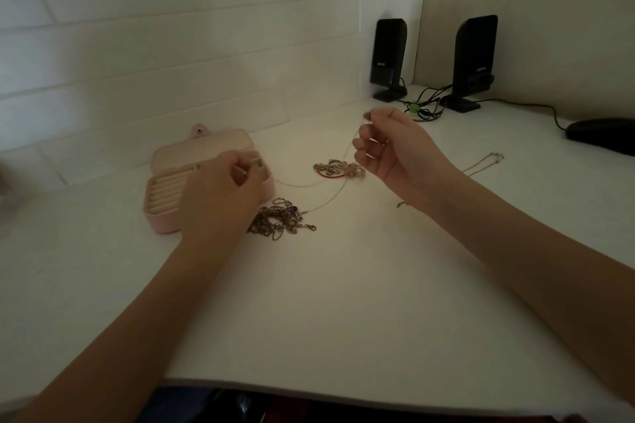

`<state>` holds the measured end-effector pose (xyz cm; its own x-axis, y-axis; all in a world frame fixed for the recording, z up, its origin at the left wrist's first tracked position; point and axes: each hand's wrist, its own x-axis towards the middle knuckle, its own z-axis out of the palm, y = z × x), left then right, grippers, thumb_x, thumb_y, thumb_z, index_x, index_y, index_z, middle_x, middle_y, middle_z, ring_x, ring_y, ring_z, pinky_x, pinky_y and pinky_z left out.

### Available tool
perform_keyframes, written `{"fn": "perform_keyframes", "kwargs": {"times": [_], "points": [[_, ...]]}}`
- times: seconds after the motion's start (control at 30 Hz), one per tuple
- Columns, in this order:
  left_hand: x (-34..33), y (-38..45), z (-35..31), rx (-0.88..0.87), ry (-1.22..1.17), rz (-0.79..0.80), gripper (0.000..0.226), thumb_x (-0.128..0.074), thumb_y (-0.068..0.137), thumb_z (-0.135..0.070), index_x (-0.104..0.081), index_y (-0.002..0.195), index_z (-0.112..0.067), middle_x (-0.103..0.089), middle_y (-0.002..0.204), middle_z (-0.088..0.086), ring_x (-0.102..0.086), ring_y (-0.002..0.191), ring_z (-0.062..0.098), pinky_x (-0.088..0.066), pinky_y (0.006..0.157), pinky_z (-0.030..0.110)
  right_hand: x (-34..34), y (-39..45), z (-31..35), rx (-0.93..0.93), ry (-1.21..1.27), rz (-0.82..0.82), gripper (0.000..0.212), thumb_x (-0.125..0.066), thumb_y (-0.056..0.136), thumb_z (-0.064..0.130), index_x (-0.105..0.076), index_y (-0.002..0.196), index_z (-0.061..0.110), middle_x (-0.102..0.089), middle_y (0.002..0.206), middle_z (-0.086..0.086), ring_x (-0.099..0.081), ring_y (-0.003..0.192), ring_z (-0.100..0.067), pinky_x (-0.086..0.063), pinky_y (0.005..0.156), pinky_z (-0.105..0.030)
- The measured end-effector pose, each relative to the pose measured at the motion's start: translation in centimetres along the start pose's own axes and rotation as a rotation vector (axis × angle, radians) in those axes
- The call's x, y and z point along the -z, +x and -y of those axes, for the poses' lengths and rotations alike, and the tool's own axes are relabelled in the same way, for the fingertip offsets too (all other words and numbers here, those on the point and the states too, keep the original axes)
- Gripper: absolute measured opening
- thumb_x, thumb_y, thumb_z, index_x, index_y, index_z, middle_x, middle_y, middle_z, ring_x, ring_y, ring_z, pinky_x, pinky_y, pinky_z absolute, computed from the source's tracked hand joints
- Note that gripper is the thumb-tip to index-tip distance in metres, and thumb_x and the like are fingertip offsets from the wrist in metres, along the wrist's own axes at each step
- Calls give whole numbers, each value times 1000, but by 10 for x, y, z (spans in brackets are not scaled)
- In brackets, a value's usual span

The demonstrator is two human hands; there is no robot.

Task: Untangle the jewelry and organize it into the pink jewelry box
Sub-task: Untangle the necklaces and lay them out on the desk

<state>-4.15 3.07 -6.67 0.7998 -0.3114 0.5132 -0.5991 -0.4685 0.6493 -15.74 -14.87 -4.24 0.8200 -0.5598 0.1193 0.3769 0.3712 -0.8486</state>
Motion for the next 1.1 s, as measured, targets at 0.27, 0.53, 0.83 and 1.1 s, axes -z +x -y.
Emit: {"fn": "perform_keyframes", "kwargs": {"times": [0.27,0.53,0.83,1.1], "points": [[-3,-12,-17,-219,-365,356,37,-56,69,-10,-61,98,-32,-67,92,-20,-58,96,-1,-42,86,16,-15,-15,1,8,-228,314,8,-50,95,15,-55,90,12,-61,75,-5,-65,67,-17,-54,67,-28],[-18,-17,-36,-124,-643,662,17,-47,95,-19,-64,92,-17,-52,54,-6,-45,46,7,-41,49,18,-17,-14,10,24,-31,202,11,-41,99,16,-47,91,12,-48,66,-2,-51,52,-11,-50,51,-24],[-14,1,-12,78,-582,535,35,-44,98,-23,-66,72,-21,-34,48,-9,-25,40,6,-22,36,16,14,-1,24,154,-680,-170,11,-49,96,21,-53,86,23,-45,65,3,-33,48,-6,-26,44,-20],[-6,4,-15,237,-621,326,37,-49,96,-21,-59,61,-10,-43,41,0,-31,29,7,-21,32,11,15,-1,33,152,-431,-147,9,-46,98,20,-53,92,16,-43,64,2,-31,48,-7,-23,41,-19]]}}
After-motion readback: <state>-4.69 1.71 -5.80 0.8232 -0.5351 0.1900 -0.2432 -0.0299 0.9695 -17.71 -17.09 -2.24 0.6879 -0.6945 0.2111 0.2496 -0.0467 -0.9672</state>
